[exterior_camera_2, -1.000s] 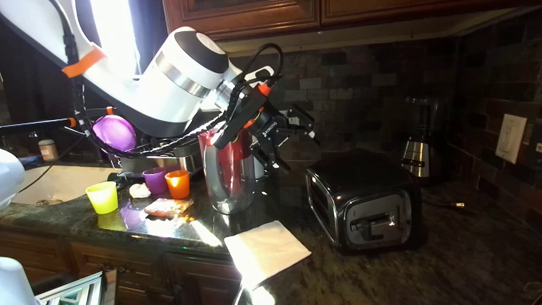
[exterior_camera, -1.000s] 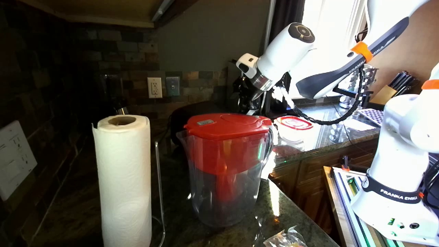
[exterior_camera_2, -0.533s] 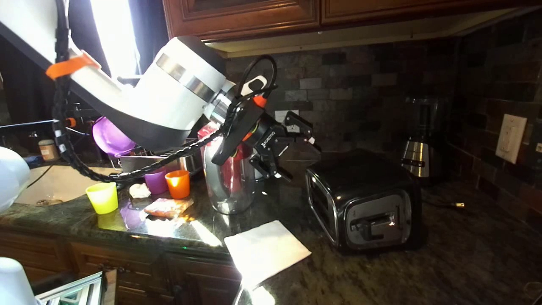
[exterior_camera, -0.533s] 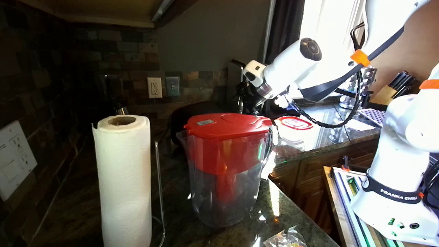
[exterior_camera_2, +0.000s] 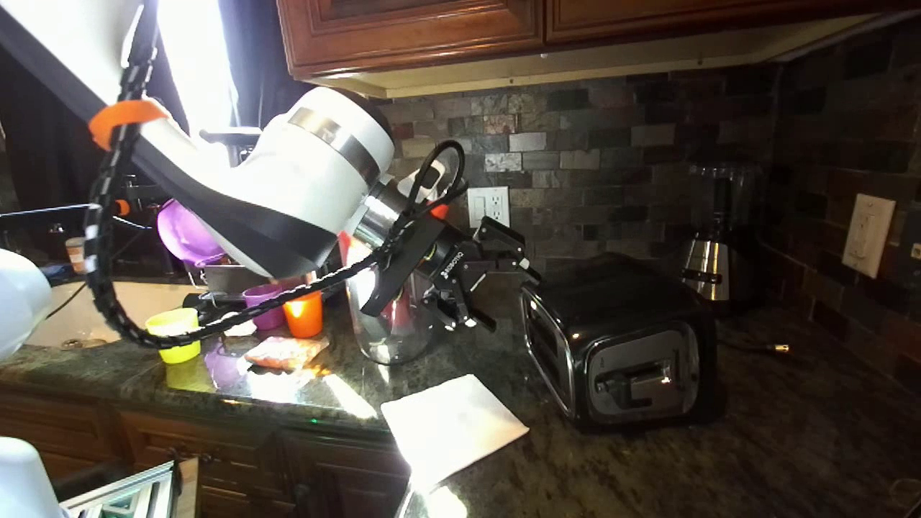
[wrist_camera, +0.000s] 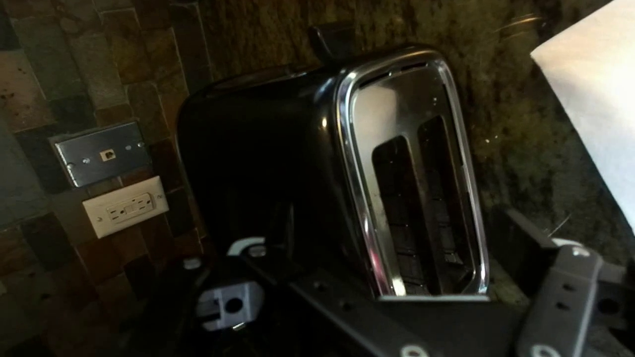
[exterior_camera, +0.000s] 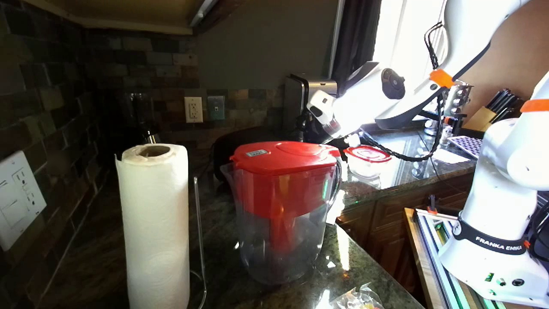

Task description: Make the toaster stand upright

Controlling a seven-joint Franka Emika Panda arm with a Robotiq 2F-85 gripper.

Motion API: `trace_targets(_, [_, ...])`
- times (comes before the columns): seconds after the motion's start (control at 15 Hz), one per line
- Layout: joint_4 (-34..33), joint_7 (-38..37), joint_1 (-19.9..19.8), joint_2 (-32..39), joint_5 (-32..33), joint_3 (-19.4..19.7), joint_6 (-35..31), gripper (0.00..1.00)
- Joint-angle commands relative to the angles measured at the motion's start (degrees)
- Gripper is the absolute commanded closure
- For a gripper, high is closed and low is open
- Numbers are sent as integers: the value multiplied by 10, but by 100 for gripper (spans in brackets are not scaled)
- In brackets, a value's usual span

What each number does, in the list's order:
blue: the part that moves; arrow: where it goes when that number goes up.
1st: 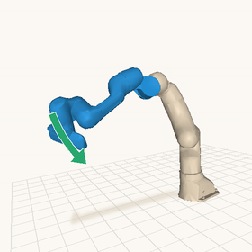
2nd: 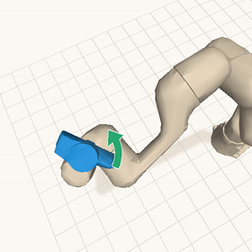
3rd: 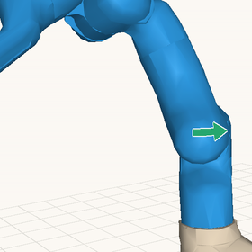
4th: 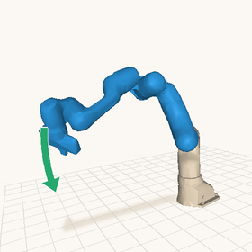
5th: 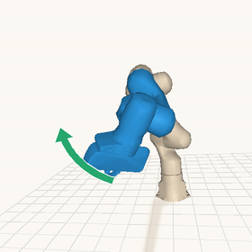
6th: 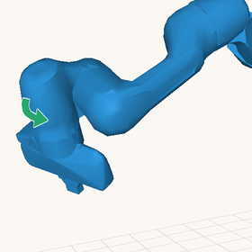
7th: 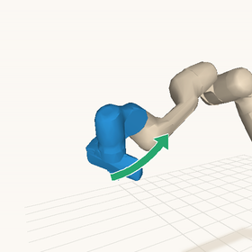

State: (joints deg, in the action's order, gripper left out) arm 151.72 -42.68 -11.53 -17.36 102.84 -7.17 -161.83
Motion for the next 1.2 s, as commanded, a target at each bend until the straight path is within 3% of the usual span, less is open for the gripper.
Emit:
trace_targets(0.0, [-10, -111, 14, 23, 85, -6, 21, 0])
trace_targets(0.07, [-3, -54, 4, 9, 48, -2, 3, 0])
trace_targets(0.47, [-10, -88, 8, 19, 66, -5, 13, 0])
trace_targets(1.13, [-58, -167, 23, 65, 157, -12, 45, 0])
